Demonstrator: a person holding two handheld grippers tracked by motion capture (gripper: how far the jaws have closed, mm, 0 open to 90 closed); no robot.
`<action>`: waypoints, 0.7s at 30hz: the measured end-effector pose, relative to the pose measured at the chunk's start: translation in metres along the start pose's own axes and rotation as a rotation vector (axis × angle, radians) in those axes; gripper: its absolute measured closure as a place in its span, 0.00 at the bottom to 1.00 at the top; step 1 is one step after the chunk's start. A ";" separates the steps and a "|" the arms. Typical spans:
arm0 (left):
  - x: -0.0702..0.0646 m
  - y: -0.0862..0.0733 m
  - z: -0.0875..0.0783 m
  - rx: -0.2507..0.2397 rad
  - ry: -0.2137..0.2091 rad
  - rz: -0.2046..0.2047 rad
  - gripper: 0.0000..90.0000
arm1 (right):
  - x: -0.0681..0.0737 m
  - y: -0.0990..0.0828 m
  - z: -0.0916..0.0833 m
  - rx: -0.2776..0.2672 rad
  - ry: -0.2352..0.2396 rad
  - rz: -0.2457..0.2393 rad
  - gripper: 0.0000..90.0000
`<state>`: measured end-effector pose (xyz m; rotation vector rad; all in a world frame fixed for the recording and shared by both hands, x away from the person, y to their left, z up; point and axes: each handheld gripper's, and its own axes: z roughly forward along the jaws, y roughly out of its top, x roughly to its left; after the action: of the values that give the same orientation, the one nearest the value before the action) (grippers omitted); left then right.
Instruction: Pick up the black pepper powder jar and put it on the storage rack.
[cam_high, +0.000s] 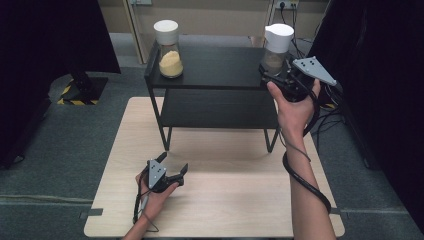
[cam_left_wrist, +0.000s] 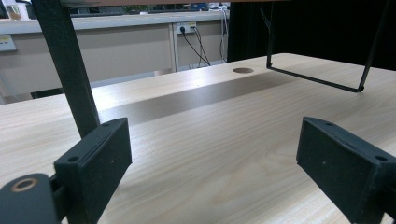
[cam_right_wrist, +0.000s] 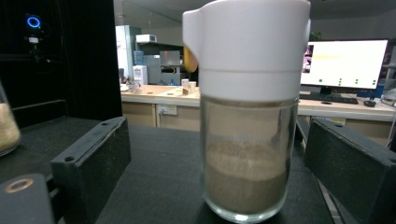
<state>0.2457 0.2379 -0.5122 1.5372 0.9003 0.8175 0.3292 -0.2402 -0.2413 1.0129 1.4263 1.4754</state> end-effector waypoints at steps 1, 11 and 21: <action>0.000 0.000 0.000 0.000 0.000 -0.001 0.11 | 0.001 -0.001 -0.002 0.004 0.001 0.000 0.08; 0.000 0.000 0.000 -0.001 0.001 -0.003 0.11 | 0.006 -0.016 -0.013 0.007 0.020 -0.020 0.08; 0.000 0.000 0.000 0.000 0.001 -0.003 0.11 | 0.007 -0.026 -0.021 0.012 0.029 -0.022 0.08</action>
<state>0.2458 0.2378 -0.5122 1.5353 0.9027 0.8164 0.3076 -0.2405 -0.2681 0.9835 1.4636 1.4727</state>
